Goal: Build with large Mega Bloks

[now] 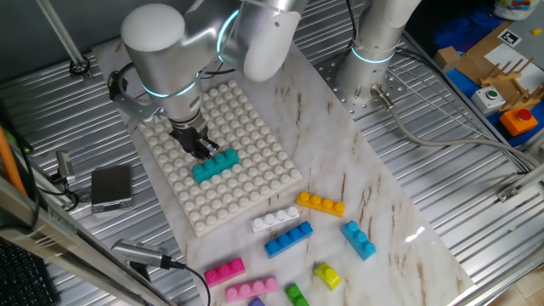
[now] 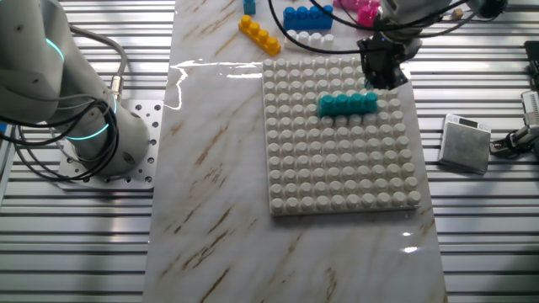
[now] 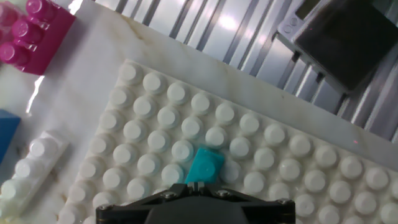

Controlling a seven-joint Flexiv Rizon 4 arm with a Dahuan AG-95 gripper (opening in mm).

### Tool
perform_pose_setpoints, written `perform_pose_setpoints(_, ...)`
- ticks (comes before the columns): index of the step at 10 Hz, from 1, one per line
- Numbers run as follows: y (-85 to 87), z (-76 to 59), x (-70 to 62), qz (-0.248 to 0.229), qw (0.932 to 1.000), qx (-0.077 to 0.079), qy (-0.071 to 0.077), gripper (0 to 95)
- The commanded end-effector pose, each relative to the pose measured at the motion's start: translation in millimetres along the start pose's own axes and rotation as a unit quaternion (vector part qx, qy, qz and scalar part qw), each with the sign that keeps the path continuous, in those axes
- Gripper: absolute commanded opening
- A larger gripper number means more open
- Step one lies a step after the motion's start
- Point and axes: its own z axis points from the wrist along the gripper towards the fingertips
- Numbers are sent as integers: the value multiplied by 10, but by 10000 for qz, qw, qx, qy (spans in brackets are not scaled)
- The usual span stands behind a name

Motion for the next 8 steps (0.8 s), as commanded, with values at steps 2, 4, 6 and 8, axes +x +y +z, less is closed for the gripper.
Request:
perform_pose_setpoints(2, 4, -10, 15, -209, 9998, -38, 57, 0)
perform_pose_setpoints(4, 4, -10, 15, -298, 9994, -110, 144, 0)
perform_pose_setpoints(6, 4, -10, 15, -215, 9995, -123, 176, 0)
perform_pose_setpoints(8, 62, -30, -46, -124, 9996, -165, 182, 0)
